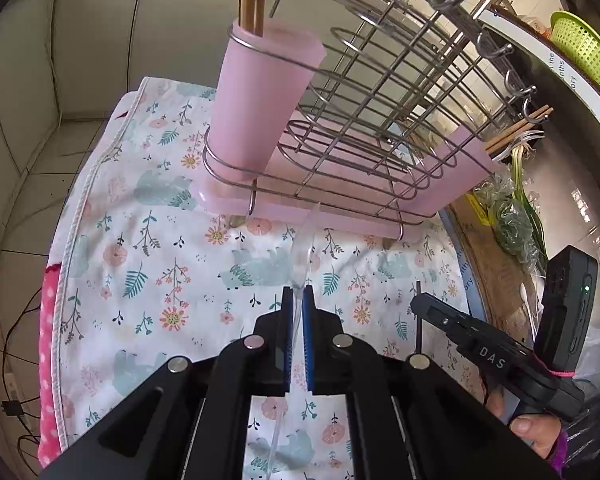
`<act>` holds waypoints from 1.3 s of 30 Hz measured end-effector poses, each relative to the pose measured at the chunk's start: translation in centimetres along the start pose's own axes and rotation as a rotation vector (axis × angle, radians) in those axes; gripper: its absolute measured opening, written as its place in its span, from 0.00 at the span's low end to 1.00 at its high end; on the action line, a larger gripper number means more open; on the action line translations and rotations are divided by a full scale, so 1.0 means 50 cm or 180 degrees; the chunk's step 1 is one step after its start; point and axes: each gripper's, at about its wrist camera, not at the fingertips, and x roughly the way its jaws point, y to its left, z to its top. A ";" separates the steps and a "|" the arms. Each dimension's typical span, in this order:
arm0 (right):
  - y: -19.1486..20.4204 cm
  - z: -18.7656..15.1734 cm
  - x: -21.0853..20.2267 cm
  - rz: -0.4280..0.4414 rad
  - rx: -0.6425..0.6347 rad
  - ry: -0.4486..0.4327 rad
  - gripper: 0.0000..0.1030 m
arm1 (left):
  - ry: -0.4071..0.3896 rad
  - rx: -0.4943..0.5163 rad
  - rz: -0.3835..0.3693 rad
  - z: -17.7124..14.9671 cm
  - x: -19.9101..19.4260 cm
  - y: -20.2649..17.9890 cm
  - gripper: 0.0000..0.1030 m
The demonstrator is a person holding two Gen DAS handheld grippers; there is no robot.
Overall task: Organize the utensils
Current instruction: 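Grasp a clear plastic spoon with the left tool while the right tool grasps a dark chopstick, then lift the clear spoon and dark chopstick upright and carry them above the pink cup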
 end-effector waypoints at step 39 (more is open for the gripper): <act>0.013 0.007 -0.179 0.0146 -0.0158 -0.0867 0.05 | -0.0728 0.0140 -0.0090 0.015 -0.134 -0.034 0.04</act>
